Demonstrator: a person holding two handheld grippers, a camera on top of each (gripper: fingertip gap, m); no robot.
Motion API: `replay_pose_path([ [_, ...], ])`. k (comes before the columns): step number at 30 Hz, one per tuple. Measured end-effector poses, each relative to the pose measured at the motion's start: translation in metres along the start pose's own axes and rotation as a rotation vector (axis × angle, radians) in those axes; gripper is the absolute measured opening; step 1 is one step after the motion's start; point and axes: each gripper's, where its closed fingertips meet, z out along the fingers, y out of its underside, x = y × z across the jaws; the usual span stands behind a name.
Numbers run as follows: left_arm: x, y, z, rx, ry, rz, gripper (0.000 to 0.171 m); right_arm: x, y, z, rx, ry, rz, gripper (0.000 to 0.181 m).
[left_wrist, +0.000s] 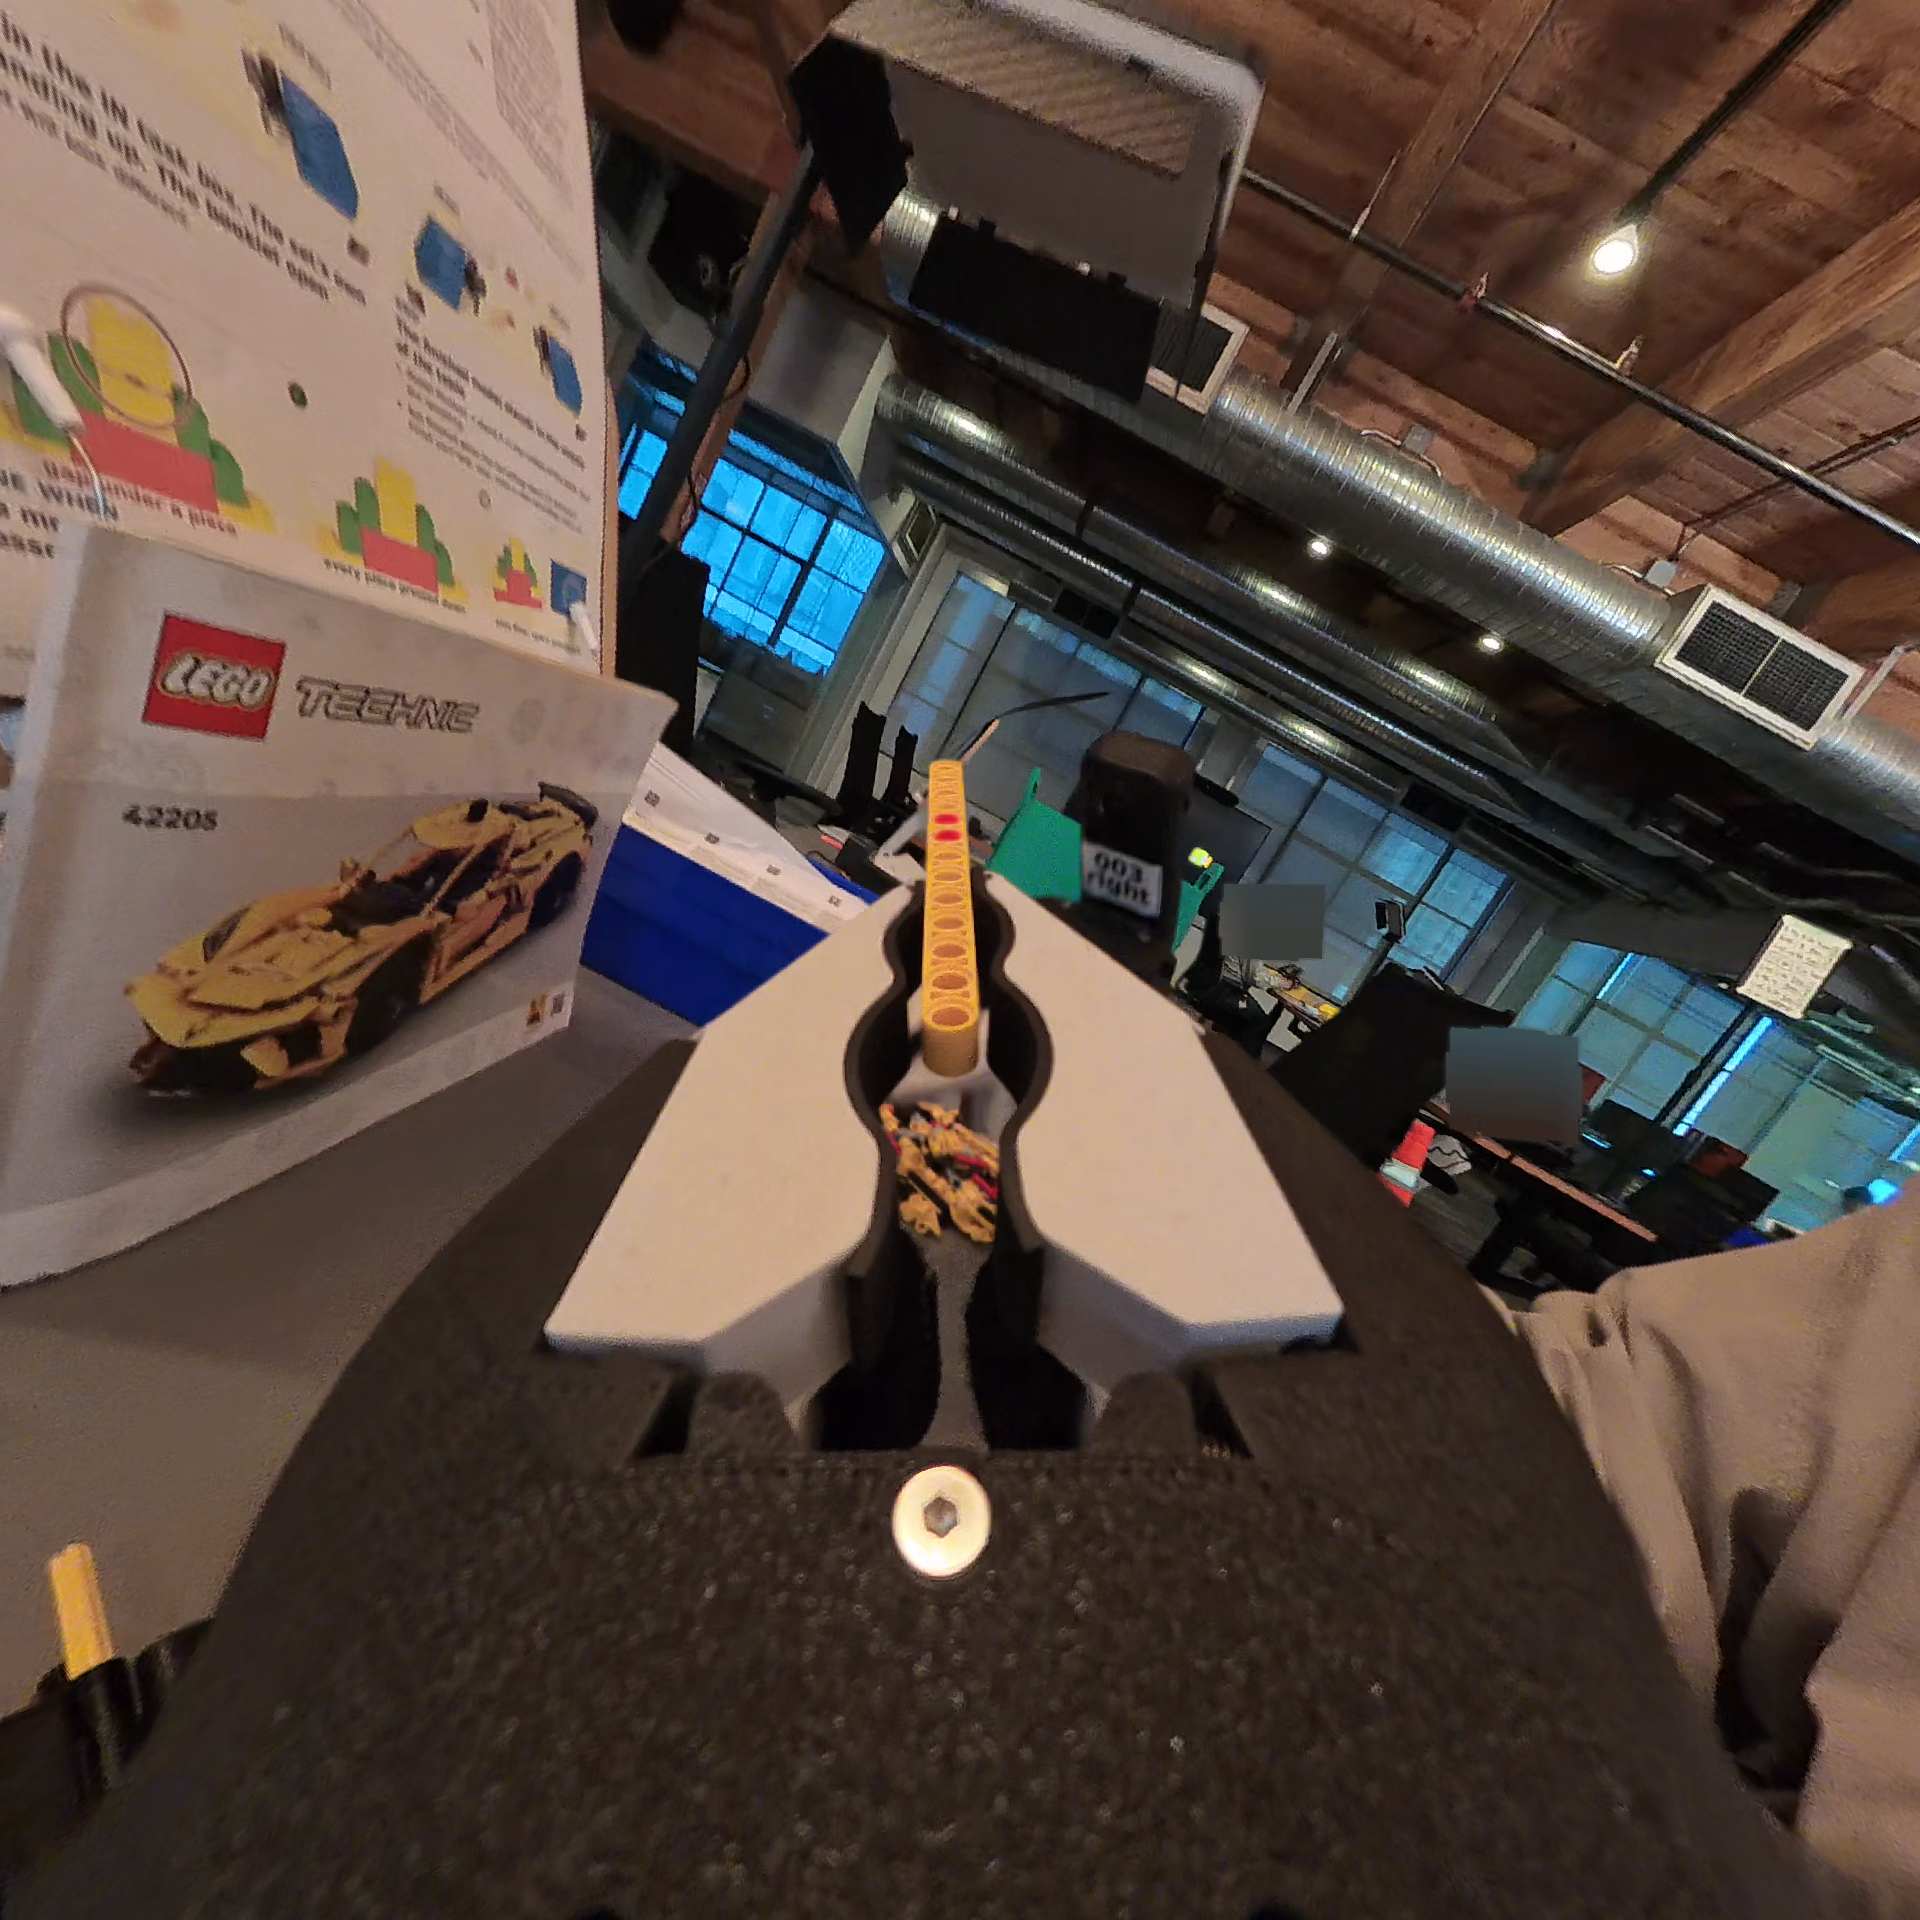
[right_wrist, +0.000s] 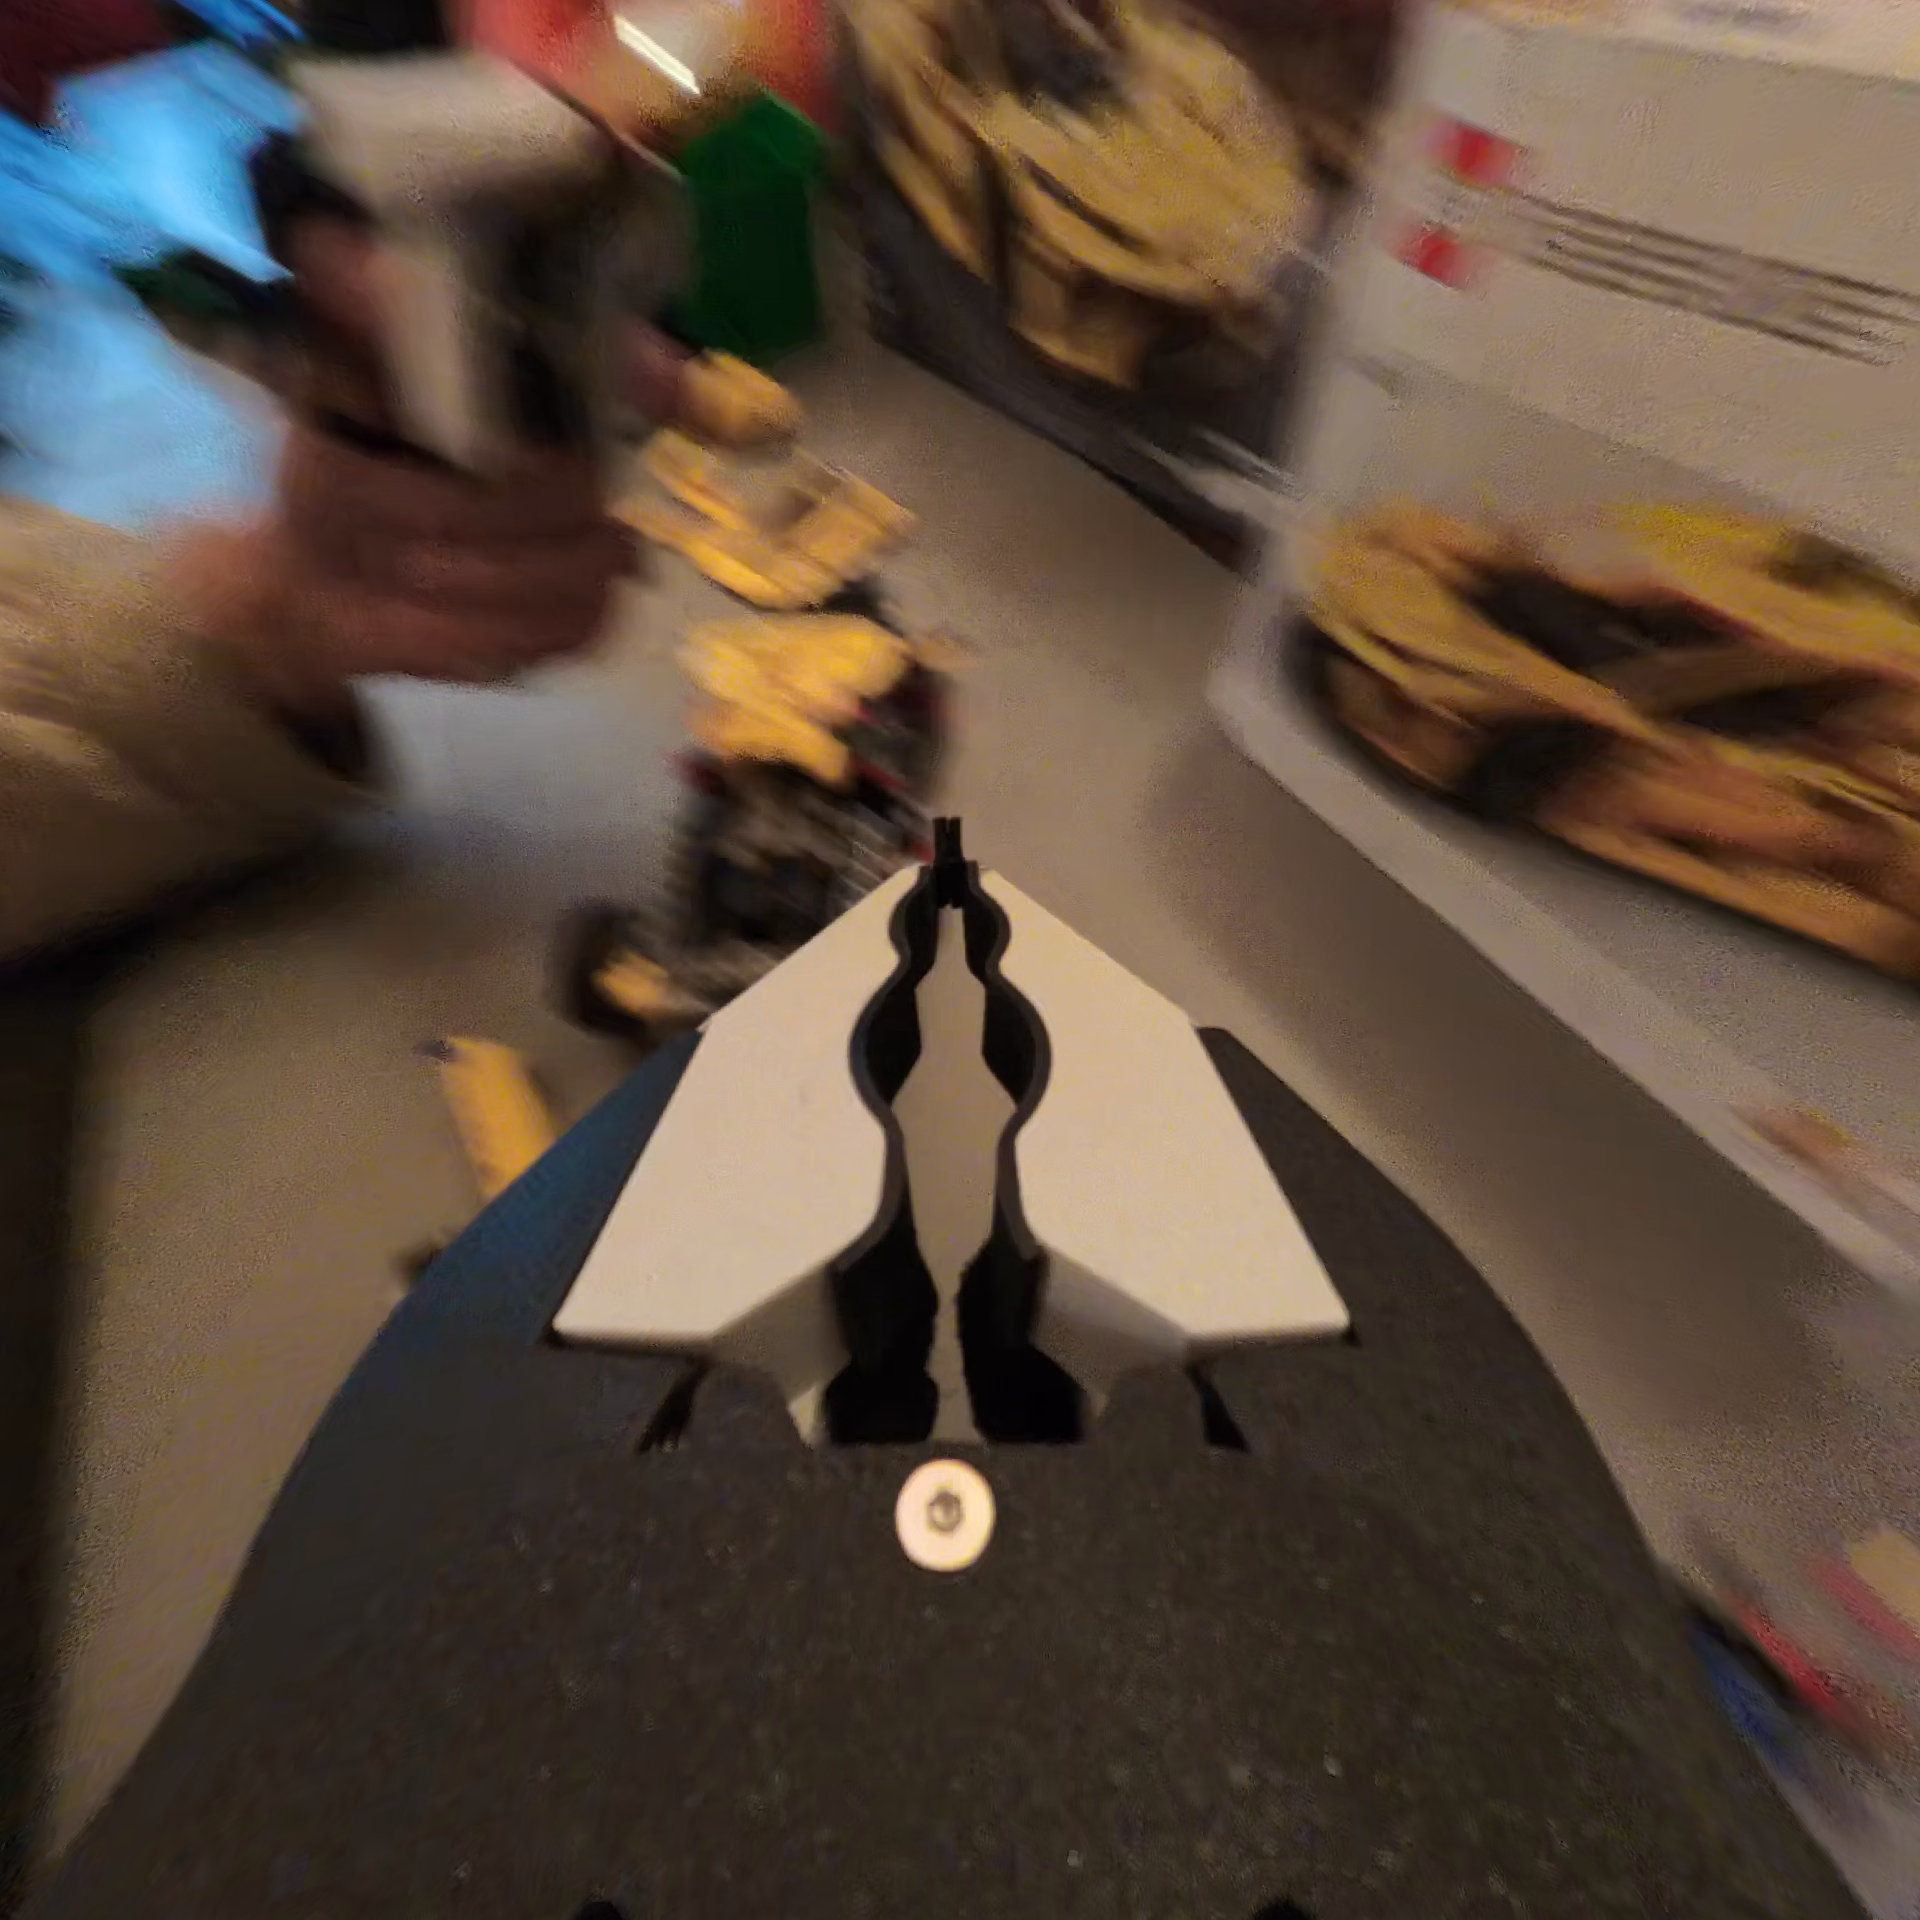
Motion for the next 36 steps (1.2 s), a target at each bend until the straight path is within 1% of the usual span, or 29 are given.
replay_pose_path([
  [1,-0.001,0.003,0.001,-0.009,0.000,-0.016,0.006,0.029,0.019,-0.019,-0.100,0.155,-0.015,0.003],
  [2,0.001,0.005,0.002,-0.020,0.016,-0.027,0.006,0.050,0.042,-0.039,-0.200,0.248,-0.002,0.003],
  [4,0.008,0.014,0.006,-0.073,0.056,-0.037,0.006,0.069,0.094,-0.077,-0.401,0.314,0.122,0.002],
  [5,0.008,0.019,0.008,-0.095,0.044,-0.016,0.006,0.068,0.119,-0.095,-0.494,0.314,0.204,0.003],
  [6,0.009,0.025,0.011,-0.125,0.034,0.010,0.006,0.062,0.137,-0.107,-0.554,0.291,0.273,0.002],
  [8,0.009,0.042,0.016,-0.218,0.012,0.074,0.006,0.058,0.163,-0.128,-0.648,0.314,0.330,0.004],
  [9,0.008,0.048,0.018,-0.249,-0.016,0.133,0.006,0.062,0.170,-0.135,-0.682,0.344,0.333,0.012],
  [10,0.007,0.055,0.020,-0.280,-0.031,0.191,0.006,0.066,0.169,-0.136,-0.679,0.364,0.333,0.023],
  [11,0.007,0.062,0.022,-0.313,-0.043,0.246,0.006,0.068,0.163,-0.132,-0.641,0.362,0.330,0.024],
  [12,0.007,0.067,0.024,-0.338,-0.058,0.306,0.006,0.068,0.149,-0.123,-0.574,0.334,0.326,0.026],
  [14,0.006,0.074,0.026,-0.359,-0.086,0.418,0.006,0.055,0.105,-0.092,-0.373,0.204,0.280,0.035],
  [15,0.005,0.073,0.027,-0.354,-0.099,0.459,0.006,0.043,0.076,-0.074,-0.235,0.121,0.241,0.037],
  [17,0.002,0.066,0.027,-0.312,-0.133,0.501,0.006,0.014,0.018,-0.045,0.053,-0.039,0.154,0.037],
  [18,-0.002,0.059,0.024,-0.295,-0.161,0.520,0.006,0.007,-0.001,-0.034,0.148,-0.059,0.133,0.036],
  [19,-0.012,0.049,0.017,-0.282,-0.224,0.550,0.006,0.002,-0.008,-0.022,0.169,-0.064,0.119,0.036],
  [20,-0.027,0.036,0.005,-0.286,-0.303,0.576,0.006,0.000,-0.007,-0.011,0.144,-0.061,0.106,0.033],
  [21,-0.044,0.021,-0.014,-0.317,-0.392,0.598,0.006,0.000,-0.006,-0.001,0.129,-0.047,0.106,0.026],
  [22,-0.065,0.004,-0.041,-0.356,-0.507,0.610,0.007,0.000,-0.005,0.008,0.131,-0.036,0.113,0.022],
  [24,-0.104,-0.023,-0.108,-0.452,-0.728,0.585,0.006,0.001,-0.001,0.024,0.125,-0.024,0.149,0.015],
  [26,-0.131,-0.040,-0.180,-0.544,-0.944,0.532,0.006,-0.003,0.002,0.034,0.124,-0.058,0.182,0.015],
  [27,-0.138,-0.044,-0.209,-0.572,-1.020,0.494,0.006,-0.003,0.002,0.037,0.131,-0.075,0.202,0.015],
  [28,-0.142,-0.044,-0.231,-0.588,-1.056,0.442,0.006,-0.003,0.003,0.040,0.132,-0.092,0.226,0.015],
  [29,-0.147,-0.045,-0.247,-0.581,-1.088,0.399,0.006,-0.003,0.005,0.043,0.124,-0.107,0.250,0.015],
  [31,-0.157,-0.039,-0.266,-0.572,-1.123,0.301,0.006,0.000,0.011,0.048,0.109,-0.116,0.287,0.015],
  [33,-0.167,-0.029,-0.277,-0.590,-1.163,0.221,0.006,0.001,0.014,0.049,0.102,-0.125,0.307,0.016],
  [35,-0.175,-0.021,-0.282,-0.627,-1.207,0.211,0.006,0.002,0.016,0.047,0.094,-0.123,0.312,0.016],
  [36,-0.178,-0.014,-0.283,-0.666,-1.215,0.200,0.006,0.004,0.017,0.046,0.093,-0.116,0.311,0.015],
])
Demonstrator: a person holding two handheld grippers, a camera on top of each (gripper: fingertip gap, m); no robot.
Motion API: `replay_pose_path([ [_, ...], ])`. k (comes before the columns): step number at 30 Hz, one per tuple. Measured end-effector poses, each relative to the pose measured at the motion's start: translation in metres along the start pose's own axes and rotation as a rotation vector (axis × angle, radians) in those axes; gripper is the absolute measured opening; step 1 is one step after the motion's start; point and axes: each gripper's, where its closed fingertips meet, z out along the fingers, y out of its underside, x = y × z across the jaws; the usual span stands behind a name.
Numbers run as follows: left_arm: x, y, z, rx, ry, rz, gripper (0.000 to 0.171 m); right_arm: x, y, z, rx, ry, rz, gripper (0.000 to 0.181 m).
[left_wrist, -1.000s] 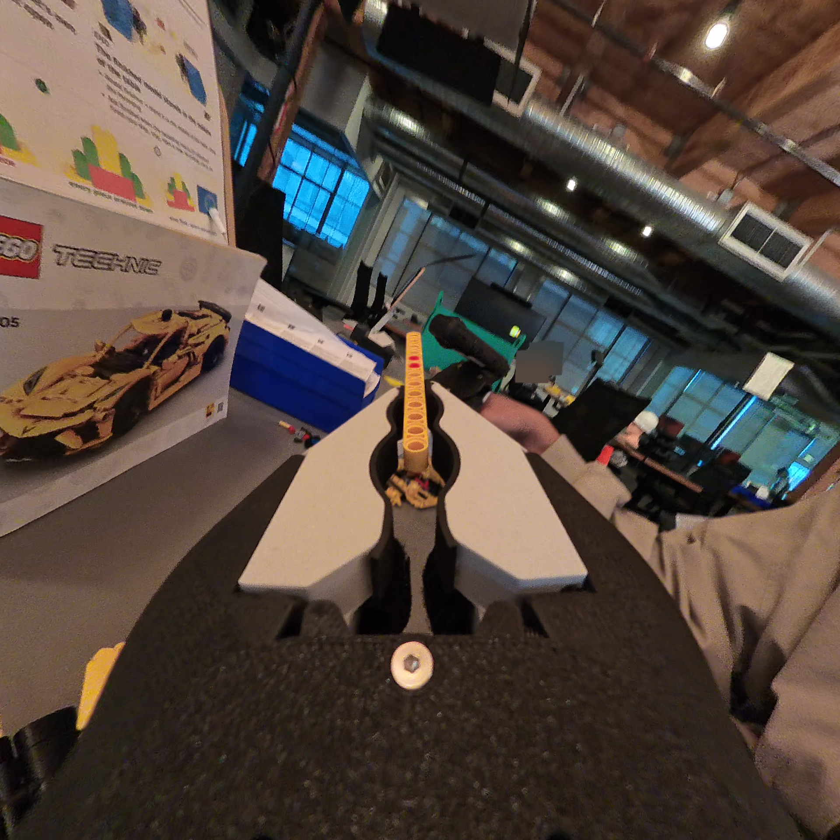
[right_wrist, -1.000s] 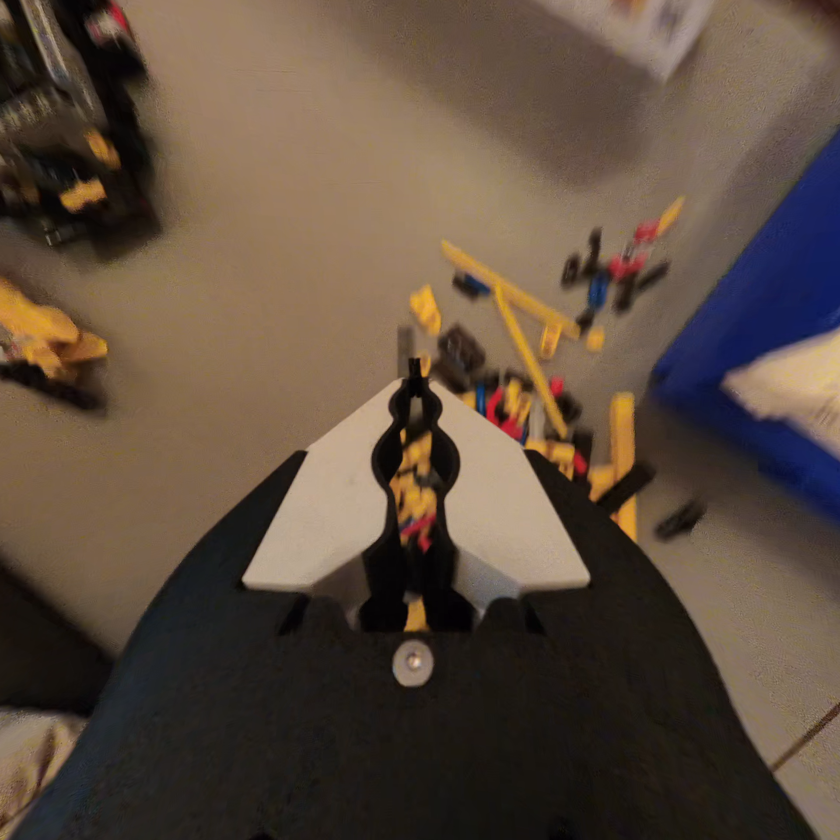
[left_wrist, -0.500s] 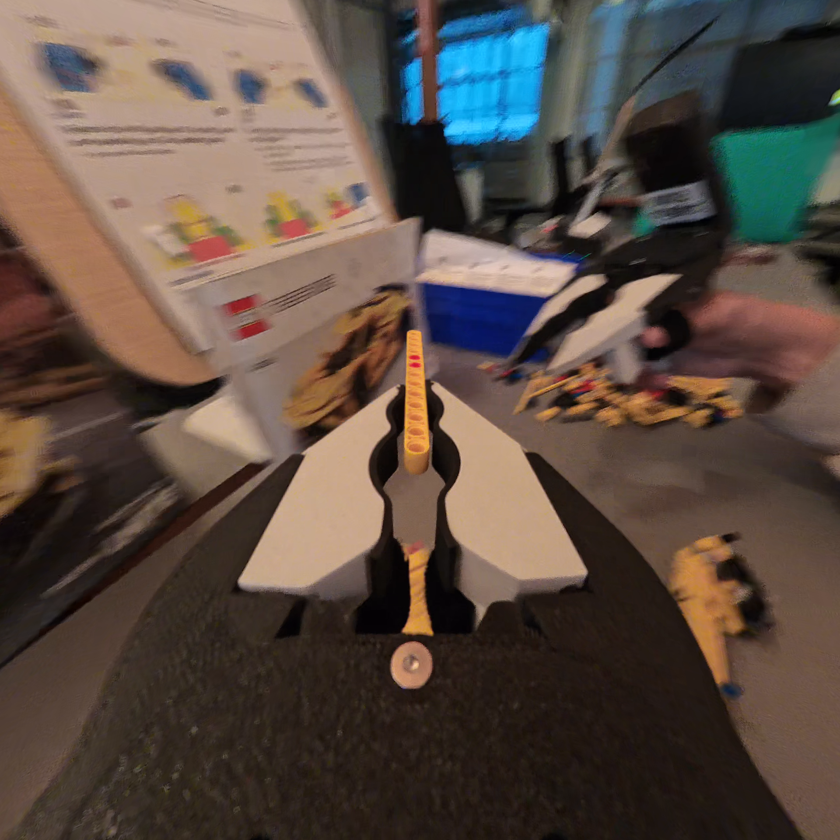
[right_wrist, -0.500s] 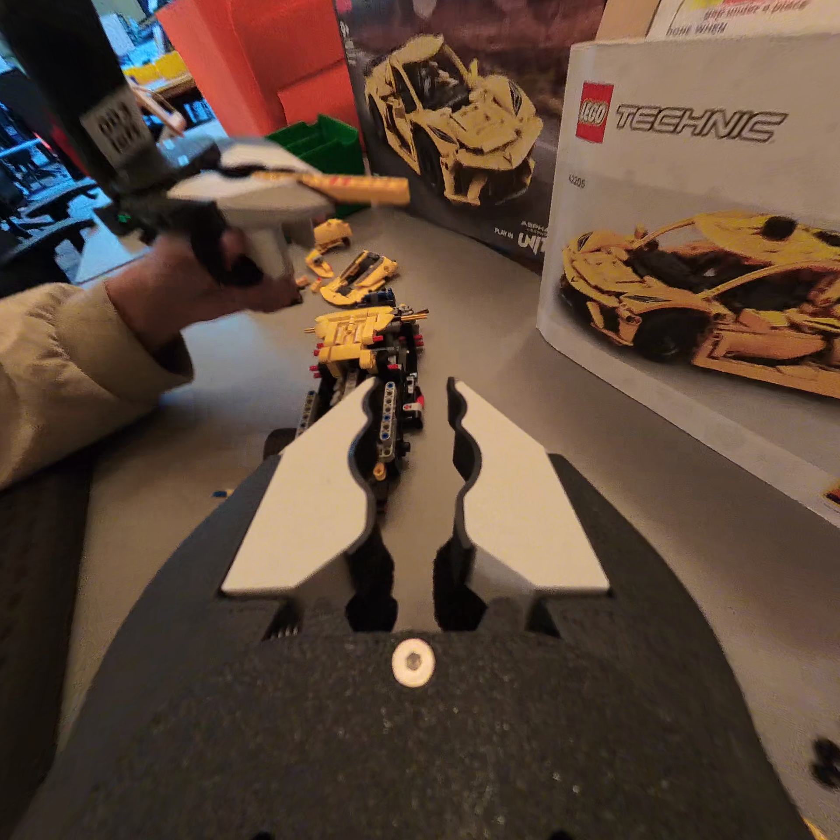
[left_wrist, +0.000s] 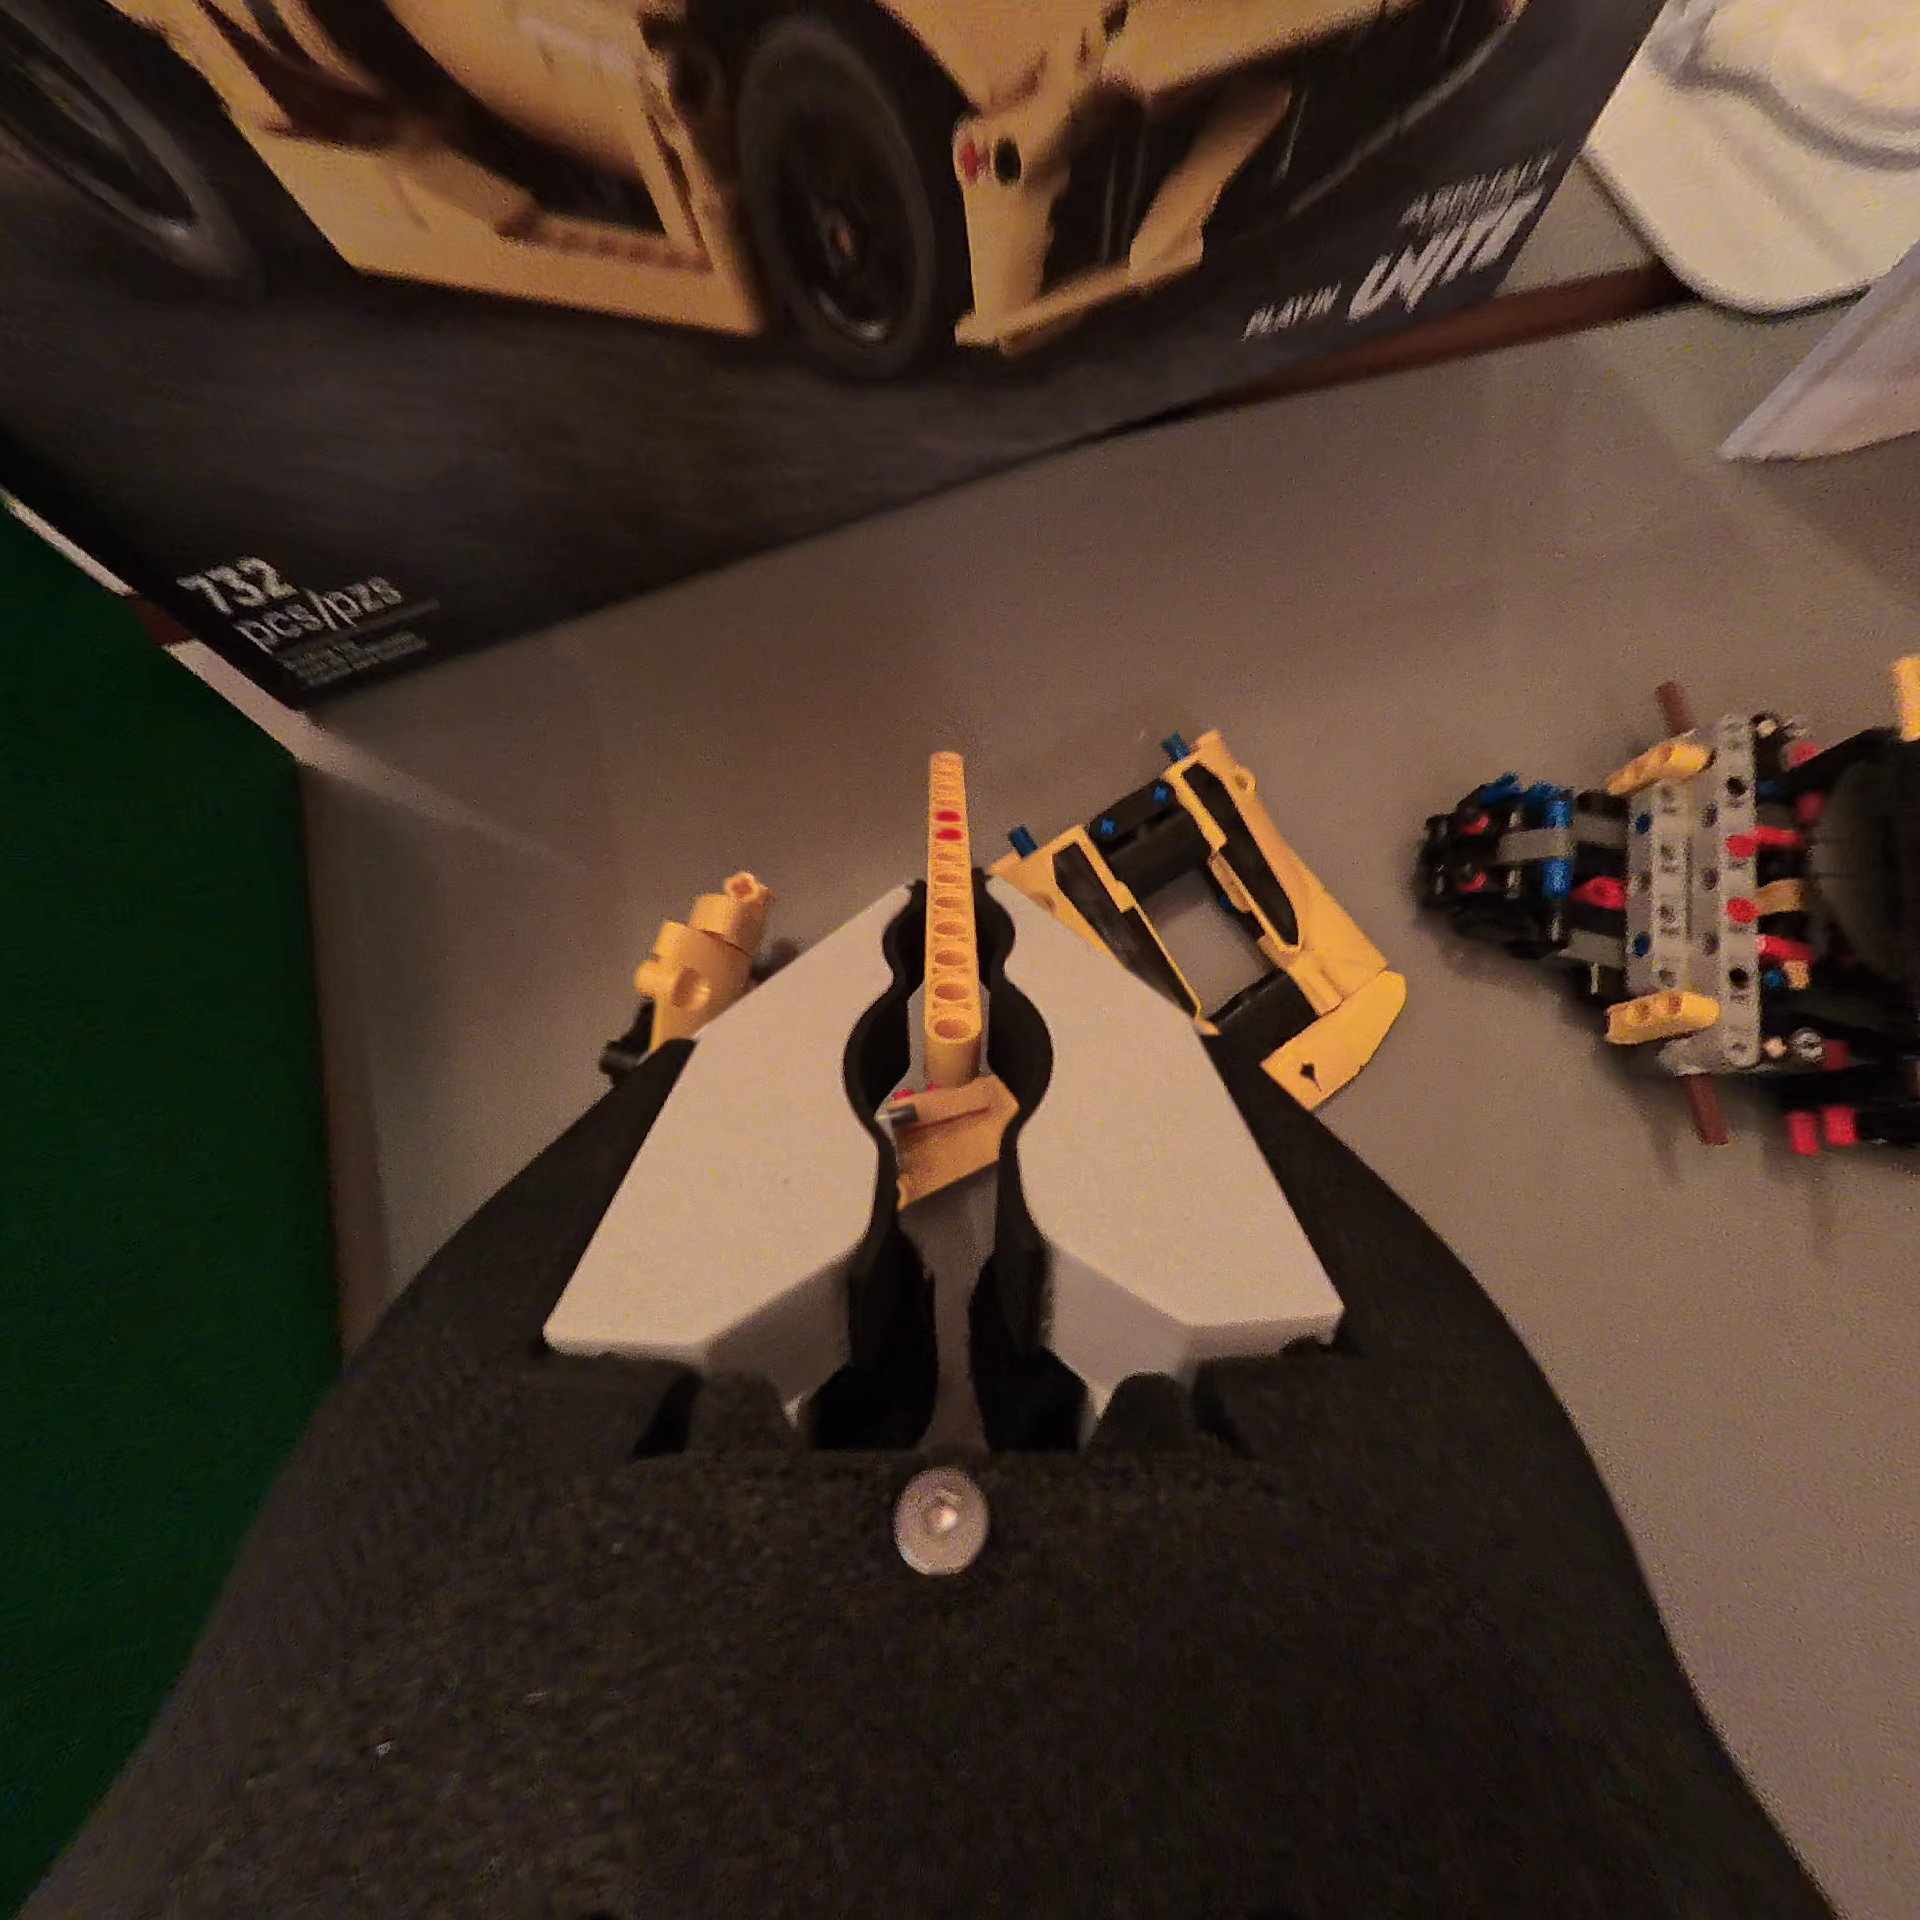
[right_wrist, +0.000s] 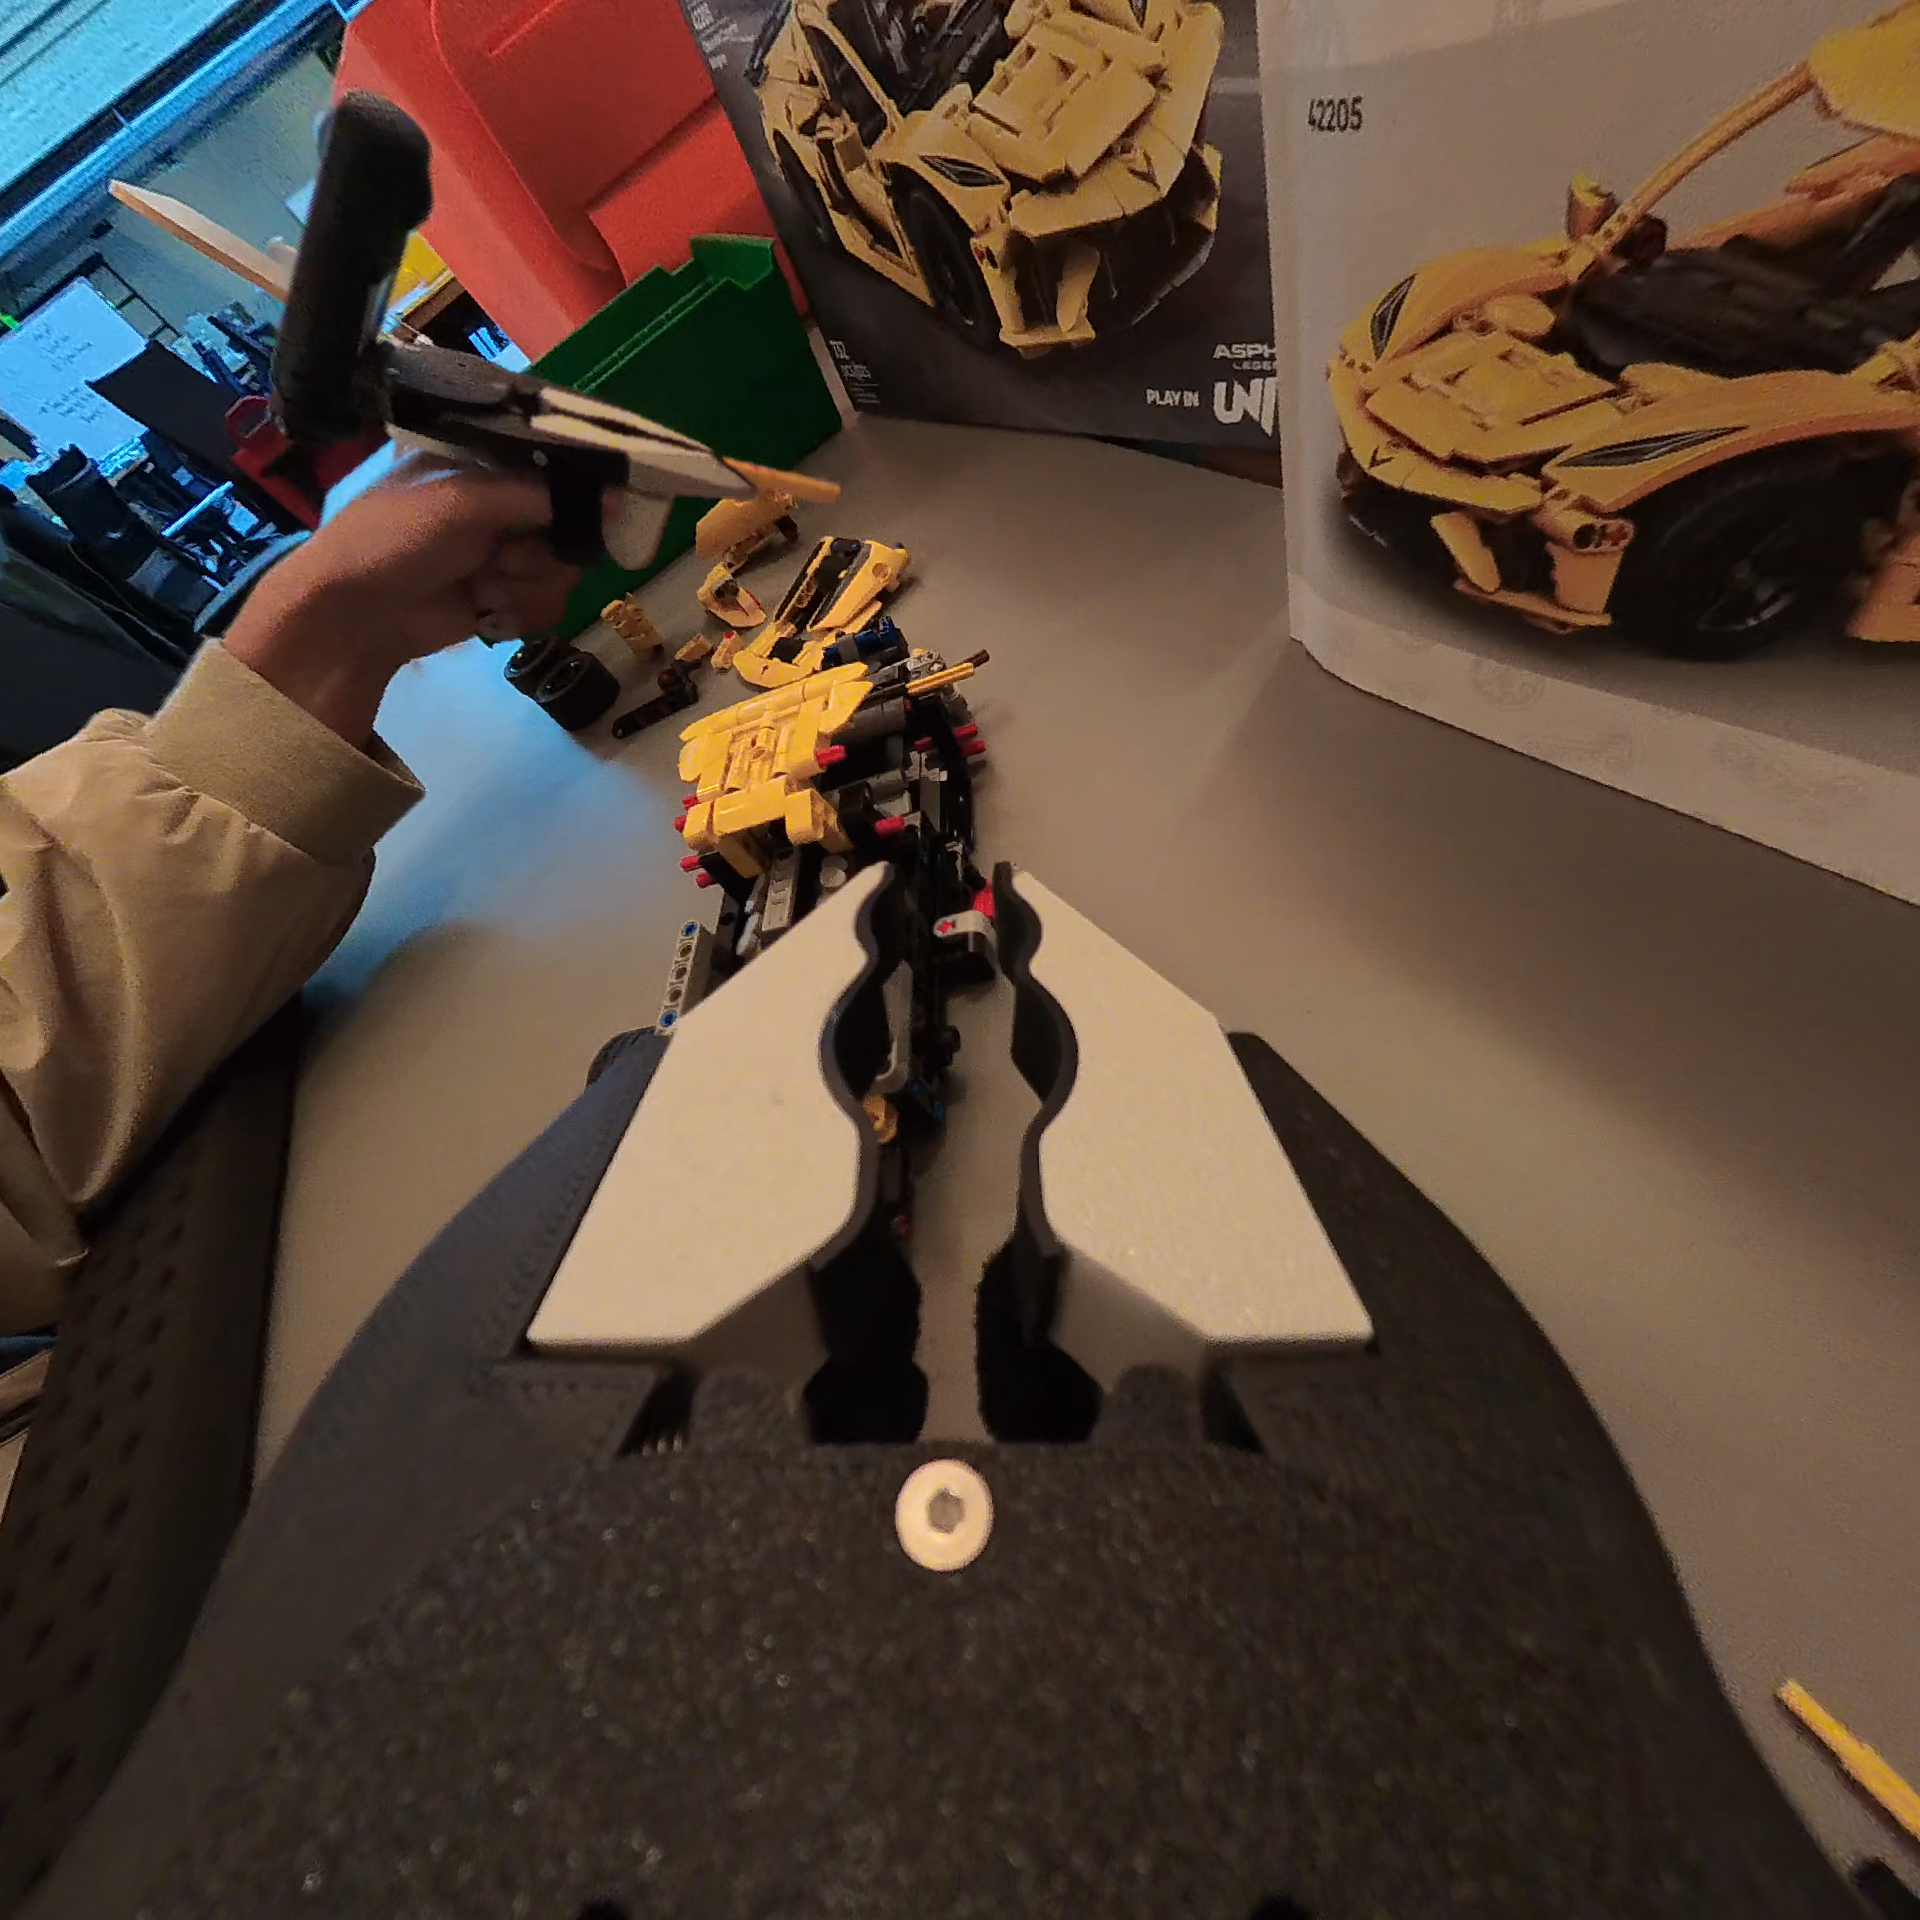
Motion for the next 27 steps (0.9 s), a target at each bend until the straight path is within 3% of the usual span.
replay_pose_path([
  [7,0.003,0.019,0.024,-0.142,-0.106,0.018,0.006,0.002,0.004,-0.008,-0.031,0.030,-0.012,0.015],
  [13,0.012,0.022,0.026,-0.167,-0.071,-0.006,0.018,0.002,0.012,-0.011,-0.084,0.037,-0.015,0.015],
  [15,0.012,0.019,0.024,-0.145,-0.067,-0.016,0.022,-0.005,0.023,-0.015,-0.154,-0.009,-0.015,0.014],
  [17,0.018,0.003,0.017,-0.073,-0.047,-0.025,0.023,-0.027,0.051,-0.028,-0.322,-0.149,-0.030,0.020],
  [20,0.082,-0.043,-0.007,0.152,0.209,0.113,0.024,-0.060,0.098,-0.056,-0.540,-0.355,-0.065,0.029],
  [22,0.163,-0.051,-0.039,0.239,0.554,0.243,0.024,-0.070,0.108,-0.065,-0.555,-0.416,-0.090,0.031],
  [23,0.204,-0.043,-0.058,0.233,0.748,0.289,0.024,-0.075,0.105,-0.065,-0.520,-0.437,-0.092,0.032],
  [25,0.277,-0.010,-0.098,0.098,1.121,0.389,0.024,-0.079,0.104,-0.063,-0.511,-0.448,-0.107,0.032],
  [27,0.325,0.023,-0.102,-0.043,1.204,0.539,0.030,-0.071,0.112,-0.058,-0.575,-0.395,-0.131,0.032],
])
